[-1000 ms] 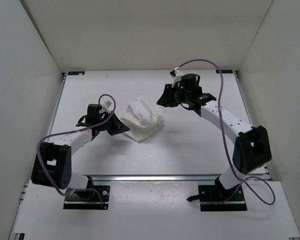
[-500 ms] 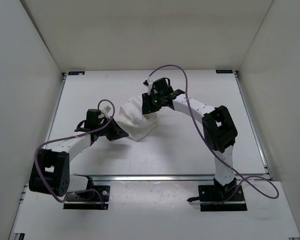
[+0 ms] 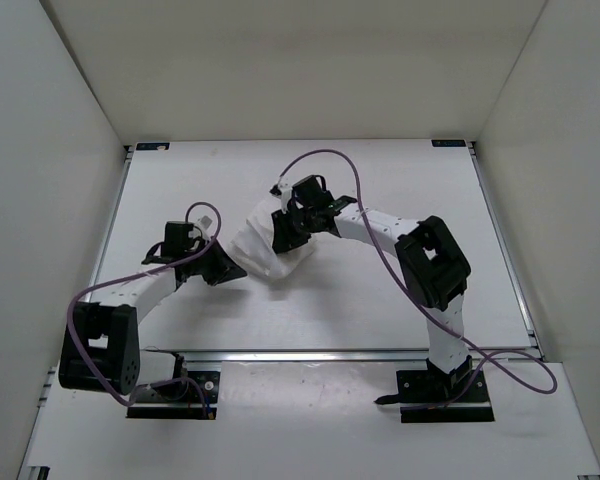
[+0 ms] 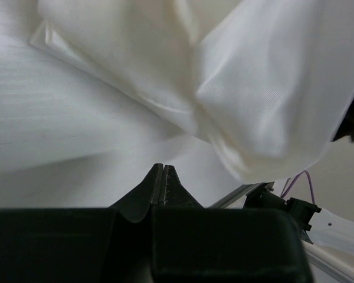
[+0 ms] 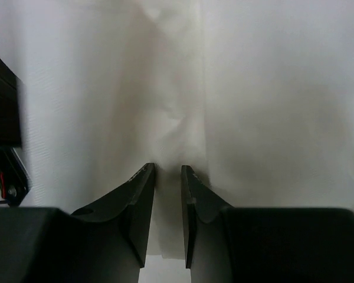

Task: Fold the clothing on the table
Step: Fold the skirt

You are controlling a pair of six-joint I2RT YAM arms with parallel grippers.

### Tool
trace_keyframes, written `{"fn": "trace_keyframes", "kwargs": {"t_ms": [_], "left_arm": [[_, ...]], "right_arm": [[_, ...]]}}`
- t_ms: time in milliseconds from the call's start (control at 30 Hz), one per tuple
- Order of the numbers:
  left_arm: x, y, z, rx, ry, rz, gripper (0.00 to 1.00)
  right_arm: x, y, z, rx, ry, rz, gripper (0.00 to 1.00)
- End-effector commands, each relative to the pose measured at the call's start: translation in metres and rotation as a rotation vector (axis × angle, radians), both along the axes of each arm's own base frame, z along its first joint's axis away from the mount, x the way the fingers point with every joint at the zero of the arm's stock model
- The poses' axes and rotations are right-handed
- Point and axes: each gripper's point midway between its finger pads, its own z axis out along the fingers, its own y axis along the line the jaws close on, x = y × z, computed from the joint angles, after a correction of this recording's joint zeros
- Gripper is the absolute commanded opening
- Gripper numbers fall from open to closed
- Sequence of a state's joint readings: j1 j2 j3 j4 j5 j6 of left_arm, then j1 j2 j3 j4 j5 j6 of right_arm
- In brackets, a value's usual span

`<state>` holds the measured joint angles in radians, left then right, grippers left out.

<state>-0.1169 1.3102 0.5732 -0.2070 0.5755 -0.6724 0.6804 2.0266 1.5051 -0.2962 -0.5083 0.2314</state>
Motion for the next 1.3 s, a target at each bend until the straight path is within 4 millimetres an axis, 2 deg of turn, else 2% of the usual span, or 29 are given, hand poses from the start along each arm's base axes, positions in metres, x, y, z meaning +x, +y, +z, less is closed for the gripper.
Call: {"fn": "trace_keyframes", "kwargs": {"t_ms": [0, 33, 100, 267, 333, 367, 500, 567, 600, 667, 767, 800, 900, 967, 1033, 1067, 1133, 1200, 1267], "left_arm": [[0.018, 0.009, 0.031, 0.019, -0.099, -0.011, 0.00], [0.022, 0.009, 0.040, 0.001, -0.120, -0.010, 0.00], [0.031, 0.005, 0.062, -0.050, -0.163, -0.029, 0.00], [0.045, -0.029, 0.117, -0.203, -0.283, -0.122, 0.08], [0.051, -0.044, 0.140, -0.311, -0.338, -0.124, 0.11], [0.047, -0.049, 0.144, -0.358, -0.314, -0.121, 0.13], [0.041, -0.055, 0.152, -0.407, -0.343, -0.139, 0.14], [0.035, -0.051, 0.166, -0.433, -0.369, -0.129, 0.15], [0.034, -0.049, 0.173, -0.439, -0.403, -0.124, 0.16], [0.031, -0.053, 0.174, -0.440, -0.414, -0.145, 0.16], [0.028, -0.068, 0.157, -0.448, -0.376, -0.159, 0.12], [0.026, -0.071, 0.144, -0.454, -0.332, -0.142, 0.08], [0.030, -0.065, 0.129, -0.443, -0.319, -0.094, 0.05], [0.039, -0.051, 0.127, -0.406, -0.338, -0.051, 0.04], [0.048, -0.041, 0.124, -0.360, -0.354, -0.032, 0.05], [0.051, -0.038, 0.123, -0.350, -0.347, -0.025, 0.05], [0.056, -0.037, 0.124, -0.355, -0.351, -0.027, 0.05], [0.065, -0.036, 0.134, -0.369, -0.379, -0.018, 0.06], [0.070, -0.042, 0.136, -0.374, -0.381, -0.036, 0.06]], "right_arm": [[-0.009, -0.001, 0.020, 0.042, -0.033, 0.041, 0.22], [-0.015, -0.004, 0.017, 0.045, -0.019, 0.051, 0.21], [-0.024, 0.000, 0.026, 0.087, -0.036, 0.075, 0.18], [-0.009, -0.006, 0.031, 0.129, -0.012, 0.017, 0.08], [0.009, -0.006, 0.037, 0.122, -0.027, -0.009, 0.05], [0.015, -0.005, 0.043, 0.130, -0.033, -0.016, 0.03], [0.047, -0.007, 0.045, 0.158, -0.069, -0.070, 0.00], [0.064, -0.006, 0.030, 0.131, -0.023, -0.086, 0.00], [0.069, -0.008, 0.031, 0.130, -0.007, -0.085, 0.00], [0.082, -0.004, 0.024, 0.114, 0.024, -0.083, 0.00], [0.086, -0.003, 0.024, 0.128, 0.028, -0.088, 0.00], [0.082, -0.002, 0.027, 0.150, 0.046, -0.080, 0.00], [0.067, -0.009, 0.031, 0.127, 0.039, -0.064, 0.00], [0.051, -0.016, 0.032, 0.115, 0.030, -0.047, 0.00], [0.022, -0.024, 0.023, 0.127, 0.068, -0.010, 0.00], [0.018, -0.024, 0.037, 0.164, 0.041, 0.007, 0.00], [0.002, -0.029, 0.038, 0.190, 0.052, 0.021, 0.00], [-0.005, -0.031, 0.038, 0.203, 0.062, 0.031, 0.02], [-0.007, -0.030, 0.041, 0.219, 0.058, 0.036, 0.08]]}}
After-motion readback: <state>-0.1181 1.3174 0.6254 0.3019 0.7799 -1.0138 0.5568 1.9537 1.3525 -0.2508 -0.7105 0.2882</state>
